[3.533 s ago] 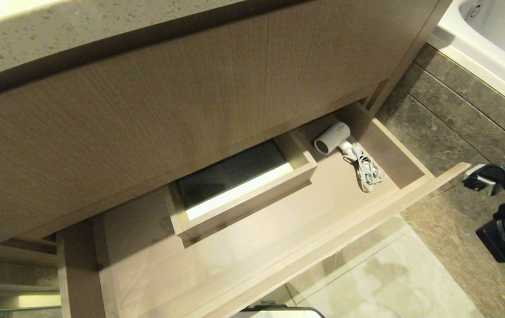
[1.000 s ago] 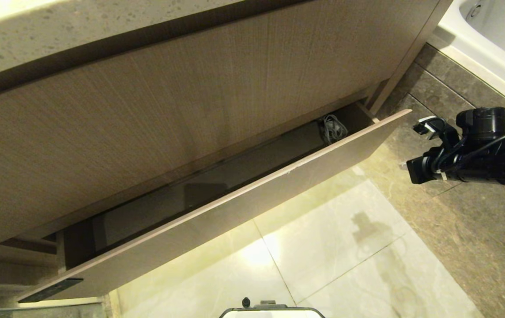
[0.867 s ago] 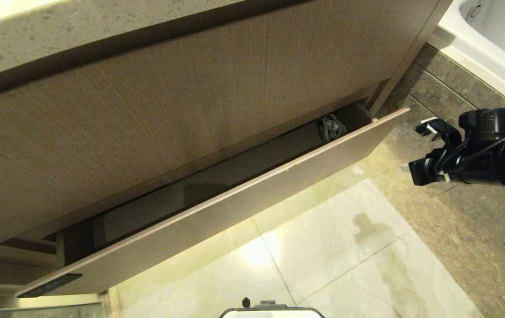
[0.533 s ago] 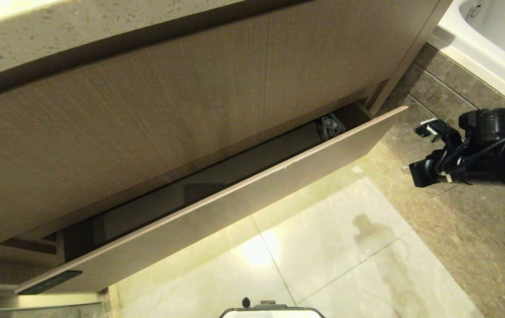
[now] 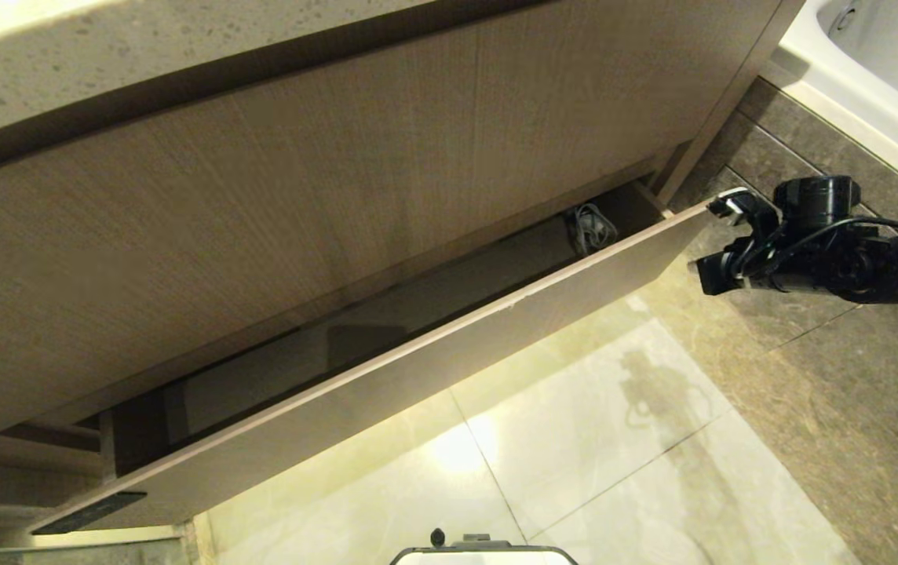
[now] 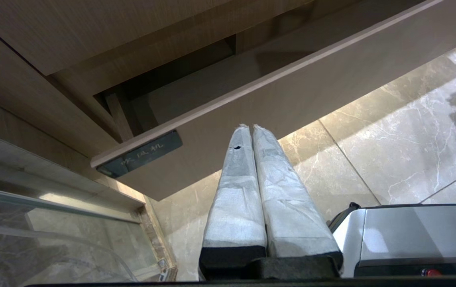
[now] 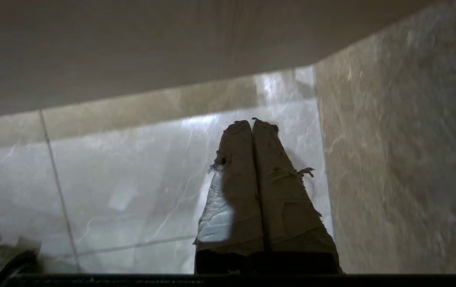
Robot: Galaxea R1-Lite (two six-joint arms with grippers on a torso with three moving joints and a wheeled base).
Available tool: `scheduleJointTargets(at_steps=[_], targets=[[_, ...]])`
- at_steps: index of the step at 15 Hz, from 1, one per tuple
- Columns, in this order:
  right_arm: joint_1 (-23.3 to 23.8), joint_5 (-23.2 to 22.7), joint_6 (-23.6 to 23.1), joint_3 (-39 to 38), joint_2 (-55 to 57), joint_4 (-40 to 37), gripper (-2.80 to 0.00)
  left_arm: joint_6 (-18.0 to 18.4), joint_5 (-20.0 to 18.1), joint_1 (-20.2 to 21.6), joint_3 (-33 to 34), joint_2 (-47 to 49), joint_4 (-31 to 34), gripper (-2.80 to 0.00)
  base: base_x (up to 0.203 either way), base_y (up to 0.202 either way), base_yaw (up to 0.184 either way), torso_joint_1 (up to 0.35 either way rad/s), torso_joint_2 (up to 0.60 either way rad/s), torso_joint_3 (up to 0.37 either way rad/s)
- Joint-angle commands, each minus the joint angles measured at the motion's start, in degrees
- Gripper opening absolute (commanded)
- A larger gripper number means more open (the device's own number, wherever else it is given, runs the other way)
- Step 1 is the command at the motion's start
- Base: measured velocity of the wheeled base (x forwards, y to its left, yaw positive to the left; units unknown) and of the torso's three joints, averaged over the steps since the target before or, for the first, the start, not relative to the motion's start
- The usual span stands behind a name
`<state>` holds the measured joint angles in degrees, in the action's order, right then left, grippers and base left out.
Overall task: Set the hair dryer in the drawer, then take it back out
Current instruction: Close the drawer
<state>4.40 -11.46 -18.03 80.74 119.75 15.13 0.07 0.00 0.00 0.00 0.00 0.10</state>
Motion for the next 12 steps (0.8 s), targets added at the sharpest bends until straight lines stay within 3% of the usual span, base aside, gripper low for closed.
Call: scheduleJointTargets(at_steps=[1,4,8,12], targets=[[0.0,-0.1,-0.2,3.8,5.9,3.2,-2.8,0.0,0.0,0.0,0.1,0.0,0.0,-2.8,0.0,0.0,0.0,0.0,0.0,0.0],[0.0,-0.1,-0.3,5.7,7.5,5.9,-2.8,0.0,0.0,0.0,0.0,-0.1,0.0,-2.8,0.0,0.0,0.0,0.0,0.0,0.0],[0.1,0.0,0.1,9.3,11.8,17.0,-2.8,0.0,0.0,0.0,0.0,0.0,0.0,-2.8,0.0,0.0,0.0,0.0,0.0,0.0],[0.3,0.4,2.6,14.5,15.1,17.2,-2.8,0.0,0.0,0.0,0.1,0.0,0.0,-2.8,0.0,0.0,0.0,0.0,0.0,0.0]])
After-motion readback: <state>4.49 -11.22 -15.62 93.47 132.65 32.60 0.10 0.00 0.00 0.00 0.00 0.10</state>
